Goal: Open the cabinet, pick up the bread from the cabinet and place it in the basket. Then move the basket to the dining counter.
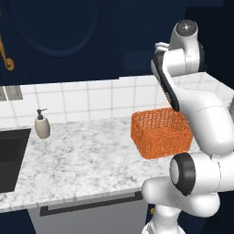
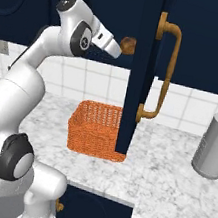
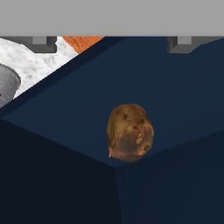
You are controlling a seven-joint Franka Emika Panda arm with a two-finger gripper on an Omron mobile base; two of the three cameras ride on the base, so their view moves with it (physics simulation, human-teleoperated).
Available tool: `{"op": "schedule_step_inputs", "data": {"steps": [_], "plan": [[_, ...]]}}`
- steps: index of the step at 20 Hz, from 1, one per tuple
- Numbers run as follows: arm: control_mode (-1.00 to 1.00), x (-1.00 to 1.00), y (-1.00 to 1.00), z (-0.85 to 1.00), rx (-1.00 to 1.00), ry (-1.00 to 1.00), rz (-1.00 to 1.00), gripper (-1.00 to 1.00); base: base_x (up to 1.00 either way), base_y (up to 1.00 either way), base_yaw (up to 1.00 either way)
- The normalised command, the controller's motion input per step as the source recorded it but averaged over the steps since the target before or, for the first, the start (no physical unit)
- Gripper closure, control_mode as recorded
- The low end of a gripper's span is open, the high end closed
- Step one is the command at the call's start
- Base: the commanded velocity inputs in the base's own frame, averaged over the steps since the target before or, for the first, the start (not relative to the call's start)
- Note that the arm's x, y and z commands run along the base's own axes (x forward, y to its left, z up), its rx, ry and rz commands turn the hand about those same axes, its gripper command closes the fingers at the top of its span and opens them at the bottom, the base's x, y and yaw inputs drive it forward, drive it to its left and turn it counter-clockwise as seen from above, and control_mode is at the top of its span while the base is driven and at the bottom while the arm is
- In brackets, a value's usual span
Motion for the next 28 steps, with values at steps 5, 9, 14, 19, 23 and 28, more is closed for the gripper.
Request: {"op": "schedule_step_inputs", "data": {"steps": [5,9,14,19,23,28], "plan": [[-1.0,0.61,-0.07,0.0,0.0,0.03,0.0,-1.0,0.0,0.0,0.0],[-1.0,0.56,-0.2,0.0,0.0,0.07,0.0,-1.0,0.0,0.0,0.0],[-1.0,0.47,-0.24,0.0,0.0,0.03,0.0,-1.0,0.0,0.0,0.0],[-1.0,0.46,-0.18,0.0,0.0,0.03,0.0,-1.0,0.0,0.0,0.0],[-1.0,0.34,-0.17,-0.06,-0.01,0.04,0.0,-1.0,0.0,0.0,0.0],[-1.0,0.19,-0.06,-0.21,-0.01,0.0,0.0,-1.0,0.0,0.0,0.0]]}}
